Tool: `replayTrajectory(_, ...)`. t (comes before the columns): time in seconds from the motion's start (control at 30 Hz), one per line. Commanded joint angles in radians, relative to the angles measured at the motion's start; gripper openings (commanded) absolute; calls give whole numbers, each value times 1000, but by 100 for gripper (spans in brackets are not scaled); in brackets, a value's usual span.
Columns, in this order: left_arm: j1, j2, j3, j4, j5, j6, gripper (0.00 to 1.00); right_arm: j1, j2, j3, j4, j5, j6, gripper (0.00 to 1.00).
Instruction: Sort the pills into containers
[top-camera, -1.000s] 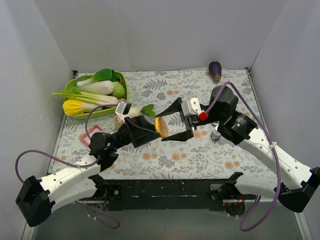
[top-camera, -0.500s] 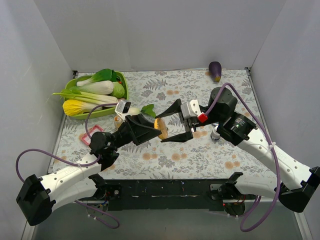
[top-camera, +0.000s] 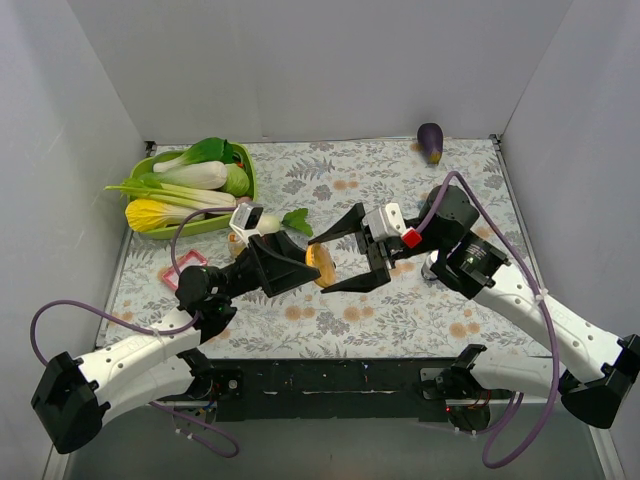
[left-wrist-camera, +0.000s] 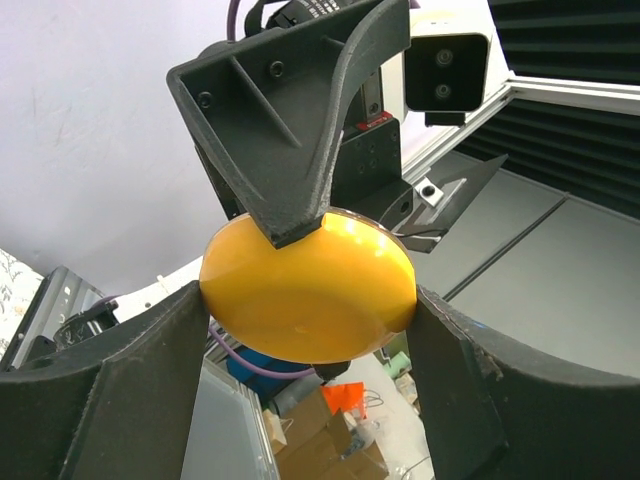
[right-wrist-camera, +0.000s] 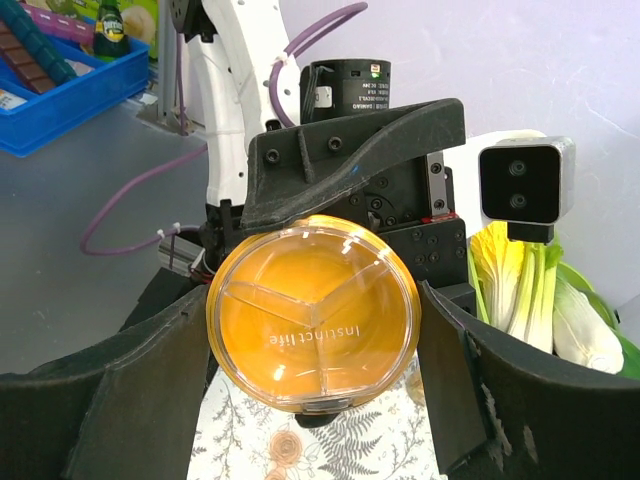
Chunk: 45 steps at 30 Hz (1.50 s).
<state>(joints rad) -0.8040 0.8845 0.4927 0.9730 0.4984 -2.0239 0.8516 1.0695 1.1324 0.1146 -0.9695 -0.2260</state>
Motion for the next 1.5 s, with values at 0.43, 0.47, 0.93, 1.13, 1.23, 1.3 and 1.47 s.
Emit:
replayTrajectory(0.43,100,-50,41,47,152,-185,12,-20,-109,-66,129,-80,155,15)
replayTrajectory(0.47,101,-56,40,40,157,-185,12,-23,-112,-68,138,-81,162,15)
replayTrajectory(0.93,106,-24,49,134,157,-237,13,-51,-146,-152,298,114,310,15)
replayTrajectory(1.13,106,-12,64,144,157,-239,12,-51,-148,-181,333,100,343,18)
replayTrajectory(1.23,106,-21,67,116,149,-217,11,-52,-155,-186,320,106,344,41)
replayTrajectory(1.3,108,-33,72,79,143,-190,11,-59,-158,-184,301,114,346,51)
replayTrajectory(1.47,109,-68,79,-60,106,-112,10,-63,-167,-175,244,167,381,82)
